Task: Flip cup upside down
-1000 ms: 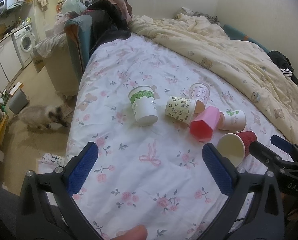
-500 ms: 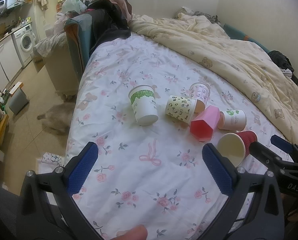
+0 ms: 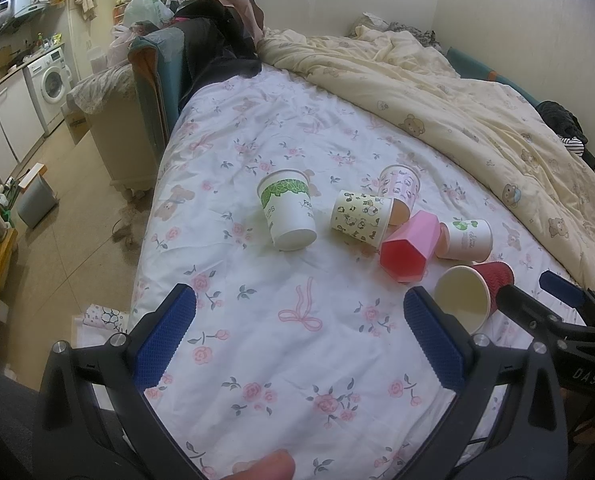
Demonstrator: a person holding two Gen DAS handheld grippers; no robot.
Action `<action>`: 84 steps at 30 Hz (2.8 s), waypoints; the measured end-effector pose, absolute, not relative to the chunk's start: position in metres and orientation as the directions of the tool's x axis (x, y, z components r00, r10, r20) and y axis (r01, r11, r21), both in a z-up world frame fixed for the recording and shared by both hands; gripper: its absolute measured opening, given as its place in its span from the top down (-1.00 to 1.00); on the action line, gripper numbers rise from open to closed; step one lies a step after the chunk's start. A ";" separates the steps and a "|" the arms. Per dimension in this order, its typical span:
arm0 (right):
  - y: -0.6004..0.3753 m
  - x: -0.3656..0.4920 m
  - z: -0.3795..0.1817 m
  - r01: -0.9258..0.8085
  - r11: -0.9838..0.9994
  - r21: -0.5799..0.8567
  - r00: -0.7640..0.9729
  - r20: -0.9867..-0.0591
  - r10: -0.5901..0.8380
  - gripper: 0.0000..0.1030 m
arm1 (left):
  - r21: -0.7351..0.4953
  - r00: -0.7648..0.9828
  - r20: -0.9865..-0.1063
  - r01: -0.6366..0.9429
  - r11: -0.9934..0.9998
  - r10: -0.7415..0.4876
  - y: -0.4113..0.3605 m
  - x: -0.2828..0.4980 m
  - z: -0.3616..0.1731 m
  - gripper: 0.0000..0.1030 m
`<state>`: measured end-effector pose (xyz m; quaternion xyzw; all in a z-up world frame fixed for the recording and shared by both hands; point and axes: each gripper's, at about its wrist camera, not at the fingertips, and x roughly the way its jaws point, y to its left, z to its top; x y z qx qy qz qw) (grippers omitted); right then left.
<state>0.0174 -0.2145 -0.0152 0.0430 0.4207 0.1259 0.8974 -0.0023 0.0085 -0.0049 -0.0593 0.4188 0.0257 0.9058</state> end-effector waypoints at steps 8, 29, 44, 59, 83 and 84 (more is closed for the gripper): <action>-0.213 0.017 -0.017 -0.190 0.964 0.185 0.611 -0.746 0.263 -1.00 | -0.086 0.645 -0.764 -0.099 0.991 -0.002 0.009 -0.003 -0.008 -0.99; -0.229 0.081 -0.026 -0.122 0.973 0.194 0.542 -0.809 0.229 -1.00 | -0.022 0.426 -0.904 -0.149 0.989 0.044 0.030 0.099 -0.022 -0.99; -0.226 0.136 -0.045 -0.082 0.971 0.227 0.496 -0.835 0.237 -1.00 | -0.058 0.225 -0.974 -0.207 0.977 -0.010 0.032 0.186 -0.097 -0.68; -0.236 0.134 -0.035 -0.061 0.970 0.235 0.526 -0.819 0.231 -1.00 | -0.063 0.164 -0.986 -0.246 0.967 -0.023 0.031 0.201 -0.112 -0.04; -0.251 0.046 -0.010 -0.098 0.953 0.288 0.547 -0.784 0.293 -1.00 | -0.168 0.169 -0.977 -0.215 0.962 -0.133 -0.015 0.055 -0.068 -0.04; -0.252 0.041 -0.010 -0.095 0.955 0.282 0.546 -0.787 0.287 -1.00 | -0.173 0.164 -0.977 -0.216 0.961 -0.139 -0.018 0.051 -0.070 -0.05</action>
